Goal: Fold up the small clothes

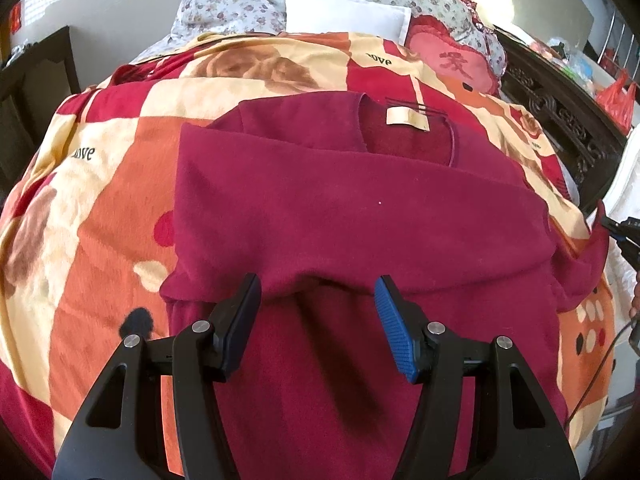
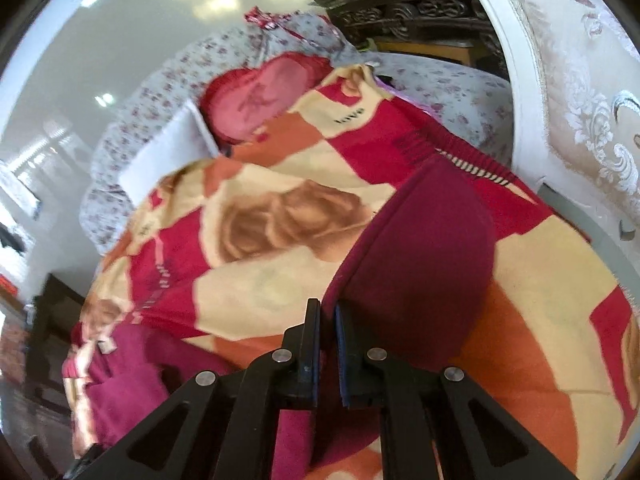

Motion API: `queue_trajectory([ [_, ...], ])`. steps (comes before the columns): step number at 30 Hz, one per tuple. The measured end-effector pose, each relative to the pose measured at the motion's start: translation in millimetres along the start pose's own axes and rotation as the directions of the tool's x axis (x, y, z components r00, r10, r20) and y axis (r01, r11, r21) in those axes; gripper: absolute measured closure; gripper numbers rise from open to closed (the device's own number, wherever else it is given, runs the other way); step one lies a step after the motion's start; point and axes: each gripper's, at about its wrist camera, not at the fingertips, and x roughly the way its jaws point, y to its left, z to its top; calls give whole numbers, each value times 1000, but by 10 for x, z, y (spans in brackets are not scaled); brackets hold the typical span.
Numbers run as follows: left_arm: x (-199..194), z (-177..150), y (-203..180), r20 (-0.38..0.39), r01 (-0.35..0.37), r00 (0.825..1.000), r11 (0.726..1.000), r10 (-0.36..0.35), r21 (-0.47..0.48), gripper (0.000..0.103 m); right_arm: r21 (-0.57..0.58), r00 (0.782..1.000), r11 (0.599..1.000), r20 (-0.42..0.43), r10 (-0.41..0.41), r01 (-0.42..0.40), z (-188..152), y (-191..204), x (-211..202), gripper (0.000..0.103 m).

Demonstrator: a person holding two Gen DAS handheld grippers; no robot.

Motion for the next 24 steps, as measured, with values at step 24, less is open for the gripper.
queue_trajectory([
  [24, -284, 5, 321, 61, 63, 997, 988, -54, -144, 44, -391, 853, 758, -261, 452, -521, -1074, 2228, -277, 96],
])
